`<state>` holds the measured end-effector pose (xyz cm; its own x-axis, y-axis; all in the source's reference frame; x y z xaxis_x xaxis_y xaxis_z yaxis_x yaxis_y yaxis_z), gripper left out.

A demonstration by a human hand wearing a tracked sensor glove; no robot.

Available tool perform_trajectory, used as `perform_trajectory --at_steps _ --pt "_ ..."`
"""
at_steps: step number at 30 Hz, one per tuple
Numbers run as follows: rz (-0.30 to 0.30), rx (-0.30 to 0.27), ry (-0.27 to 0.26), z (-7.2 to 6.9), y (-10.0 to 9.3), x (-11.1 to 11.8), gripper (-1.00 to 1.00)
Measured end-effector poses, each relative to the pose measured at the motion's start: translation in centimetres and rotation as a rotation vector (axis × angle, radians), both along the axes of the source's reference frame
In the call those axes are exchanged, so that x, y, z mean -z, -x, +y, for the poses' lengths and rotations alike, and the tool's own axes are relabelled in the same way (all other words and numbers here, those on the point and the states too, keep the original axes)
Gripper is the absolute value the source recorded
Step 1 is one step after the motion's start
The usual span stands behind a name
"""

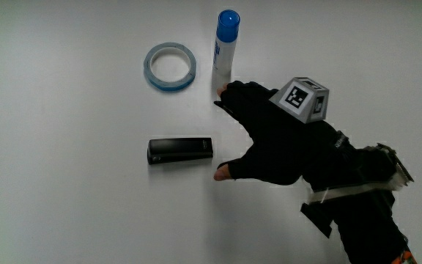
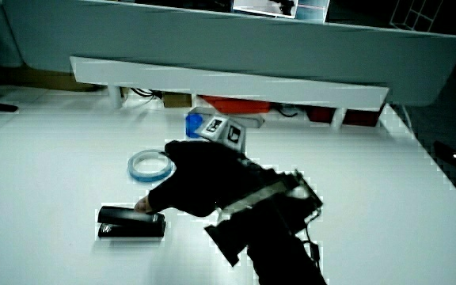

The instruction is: Pick stapper

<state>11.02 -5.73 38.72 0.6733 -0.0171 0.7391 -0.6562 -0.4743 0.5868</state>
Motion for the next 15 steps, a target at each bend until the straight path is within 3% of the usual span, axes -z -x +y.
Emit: perform_trajectory --at_steps 2,3,6,8,12,13,15 --pt "-0.012 0.017 -0.01 -0.3 0.9 -0.5 0.0" --pt "0.024 -0.012 0.049 -0.3 1.2 -0.5 0.0" --pt "0.007 0.018 0.05 -0.6 2.5 -1.8 0.0" --pt "0.04 0.015 0.071 -0.8 3.4 -2.3 0.0" --pt "0.016 0.073 0.007 -1.4 5.2 -4.3 0.0" --pt "0.007 0.081 -0.096 -1.5 5.6 -4.5 0.0" --pt "0.016 0.071 -0.095 -1.6 6.1 -5.2 0.0"
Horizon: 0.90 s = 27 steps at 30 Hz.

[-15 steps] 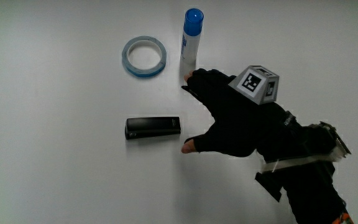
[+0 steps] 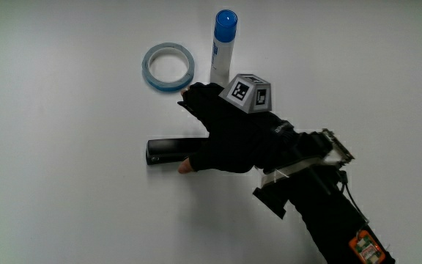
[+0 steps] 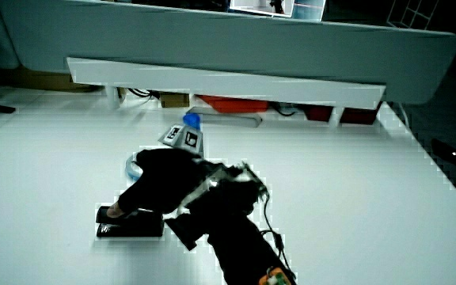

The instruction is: Pick stapper

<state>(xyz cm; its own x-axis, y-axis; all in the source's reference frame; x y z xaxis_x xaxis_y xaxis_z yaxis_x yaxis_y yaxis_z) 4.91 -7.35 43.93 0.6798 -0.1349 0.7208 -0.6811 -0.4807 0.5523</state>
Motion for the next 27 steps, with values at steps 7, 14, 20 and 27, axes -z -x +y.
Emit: perform_trajectory --at_steps 7,14,20,27 --pt "0.019 0.002 0.046 -0.1 1.8 -3.1 0.0" --pt "0.047 0.013 0.058 0.2 3.1 -5.1 0.0" --pt "0.052 0.018 0.094 0.9 3.7 -7.0 0.0" --pt "0.038 0.008 0.096 1.2 4.0 -7.4 0.0"
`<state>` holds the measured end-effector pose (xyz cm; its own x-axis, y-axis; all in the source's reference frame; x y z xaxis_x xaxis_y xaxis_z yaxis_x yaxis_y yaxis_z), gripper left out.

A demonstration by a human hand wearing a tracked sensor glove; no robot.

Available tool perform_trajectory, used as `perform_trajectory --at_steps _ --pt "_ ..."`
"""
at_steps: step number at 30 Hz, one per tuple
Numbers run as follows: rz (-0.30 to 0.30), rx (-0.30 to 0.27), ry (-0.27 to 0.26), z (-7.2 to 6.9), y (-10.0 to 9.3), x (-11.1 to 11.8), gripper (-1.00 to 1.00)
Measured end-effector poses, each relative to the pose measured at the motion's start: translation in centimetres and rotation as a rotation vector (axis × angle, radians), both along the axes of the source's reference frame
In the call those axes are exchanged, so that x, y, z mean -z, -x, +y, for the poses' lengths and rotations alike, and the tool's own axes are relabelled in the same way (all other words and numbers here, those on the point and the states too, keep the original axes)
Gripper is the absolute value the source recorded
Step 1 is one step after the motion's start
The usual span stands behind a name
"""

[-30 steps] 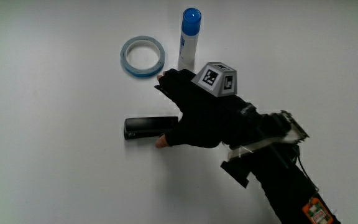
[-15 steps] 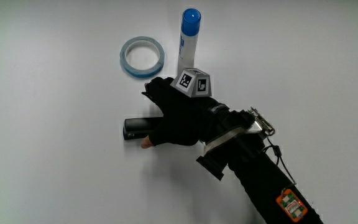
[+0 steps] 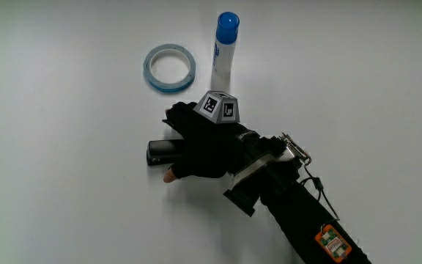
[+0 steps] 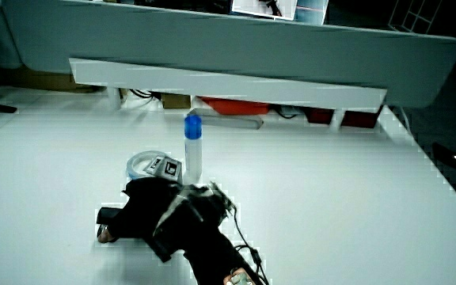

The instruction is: Pick stapper

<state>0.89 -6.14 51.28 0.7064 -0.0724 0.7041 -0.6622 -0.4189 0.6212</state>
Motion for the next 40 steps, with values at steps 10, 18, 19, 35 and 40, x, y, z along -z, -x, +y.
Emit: perform_trajectory --at_steps 10,18,19,35,40 --pt "-0.101 -0.076 -0.063 -0.2 -0.4 -0.1 0.44" --pt "-0.108 -0.098 -0.102 -0.3 -0.4 0.1 0.89" --pt "-0.106 -0.101 -0.103 -0.3 -0.4 -0.1 0.94" --pt "-0.157 -0.118 -0.204 -0.8 -1.2 3.4 1.0" --pt "-0.357 -0.092 -0.211 -2.2 -2.5 3.2 1.0"
